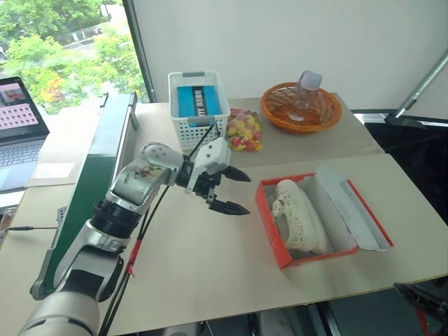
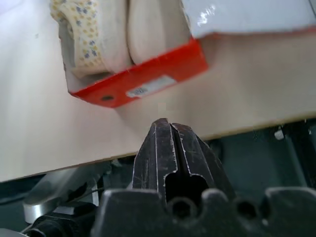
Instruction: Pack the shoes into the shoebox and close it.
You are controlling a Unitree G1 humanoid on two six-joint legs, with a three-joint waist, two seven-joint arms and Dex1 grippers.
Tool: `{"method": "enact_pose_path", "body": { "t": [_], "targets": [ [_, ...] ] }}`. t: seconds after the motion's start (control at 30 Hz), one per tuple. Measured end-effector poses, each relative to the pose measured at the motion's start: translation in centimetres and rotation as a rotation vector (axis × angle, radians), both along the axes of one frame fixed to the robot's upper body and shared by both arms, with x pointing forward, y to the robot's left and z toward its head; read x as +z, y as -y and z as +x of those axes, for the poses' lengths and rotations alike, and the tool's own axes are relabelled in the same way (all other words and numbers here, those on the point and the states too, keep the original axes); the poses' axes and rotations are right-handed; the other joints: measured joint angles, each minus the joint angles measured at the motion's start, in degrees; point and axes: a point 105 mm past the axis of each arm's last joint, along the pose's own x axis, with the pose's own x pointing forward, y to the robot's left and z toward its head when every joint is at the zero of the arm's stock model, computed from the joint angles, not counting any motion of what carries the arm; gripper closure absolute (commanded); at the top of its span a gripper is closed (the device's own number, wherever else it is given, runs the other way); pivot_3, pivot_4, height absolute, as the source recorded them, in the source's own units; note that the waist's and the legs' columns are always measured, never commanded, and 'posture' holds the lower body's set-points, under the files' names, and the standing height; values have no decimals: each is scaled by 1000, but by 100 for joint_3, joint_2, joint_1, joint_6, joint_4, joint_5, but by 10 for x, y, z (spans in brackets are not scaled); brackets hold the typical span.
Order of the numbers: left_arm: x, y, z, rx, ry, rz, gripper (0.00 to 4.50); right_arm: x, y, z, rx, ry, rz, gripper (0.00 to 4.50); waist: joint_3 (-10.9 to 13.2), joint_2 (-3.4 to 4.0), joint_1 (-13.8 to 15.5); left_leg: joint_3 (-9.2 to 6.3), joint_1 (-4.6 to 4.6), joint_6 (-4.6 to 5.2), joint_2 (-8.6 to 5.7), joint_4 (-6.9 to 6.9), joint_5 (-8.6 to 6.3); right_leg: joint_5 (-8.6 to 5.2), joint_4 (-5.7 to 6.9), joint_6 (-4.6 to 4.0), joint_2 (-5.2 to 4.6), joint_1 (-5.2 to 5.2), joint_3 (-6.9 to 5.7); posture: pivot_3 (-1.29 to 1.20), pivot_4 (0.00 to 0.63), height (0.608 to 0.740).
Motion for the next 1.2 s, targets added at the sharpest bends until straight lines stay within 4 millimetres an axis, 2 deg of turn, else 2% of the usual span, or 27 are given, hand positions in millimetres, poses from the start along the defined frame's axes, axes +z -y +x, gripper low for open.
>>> {"method": "enact_pose_path", "body": {
  "t": [0.07, 0.17, 0.3, 0.4, 0.53, 0.67, 0.87, 1.03, 1.2],
  "targets": [
    [-1, 0, 0, 1, 3, 9, 0, -9, 2, 7, -34, 14, 10, 4419, 0, 0, -76, 4, 2, 5, 0, -4, -5, 0, -7, -1, -37, -4, 23, 0, 150, 740],
    [-2, 1, 0, 8, 12, 19, 0, -30, 10, 28, -107, 36, 37, 4419, 0, 8, -146, 24, 1, 13, -11, -6, -9, 2, -8, -3, -70, -18, 53, 0, 150, 740],
    [1, -7, 0, 44, 20, 43, 0, -63, 27, 42, -178, 5, 65, 4419, -2, 16, -132, 51, 1, 23, -16, -10, -10, 13, -1, -11, -58, -30, 49, 0, 150, 740],
    [4, -9, -1, 62, 27, 48, 0, -75, 34, 49, -199, 8, 70, 4419, -6, 23, -95, 79, 2, 83, -20, -10, 11, 24, 12, -10, -30, -36, 50, 0, 150, 740],
    [2, -12, -2, 89, 17, 56, 0, -88, 41, 65, -202, 20, 54, 4419, -5, 21, -50, 99, 2, 89, -14, -6, 8, 51, 9, 38, 3, -45, 78, 0, 150, 740],
    [7, -13, -4, 108, 23, 49, 0, -104, 46, 79, -219, 19, 74, 4419, -6, 22, -28, 109, 2, 88, -8, -2, 7, 40, 10, 18, 7, -54, 93, 0, 150, 740],
    [10, -17, -6, 138, 20, 47, 0, -113, 50, 100, -237, 59, 127, 4419, -6, 23, -18, 128, 6, 86, -9, 7, 6, 52, 10, 22, 3, -53, 110, 0, 150, 740],
    [11, -18, -8, 150, 7, 47, 0, -109, 51, 123, -253, 122, 156, 4419, -6, 23, -20, 140, 6, 90, -7, 8, 9, 72, 11, 9, 6, -58, 118, 0, 150, 740],
    [12, -19, -8, 170, 4, 45, 0, -107, 49, 145, -303, 198, 218, 4419, -6, 23, -20, 146, 6, 95, -4, 10, 11, 91, 11, 41, 16, -60, 123, 0, 150, 740]
  ]
}}
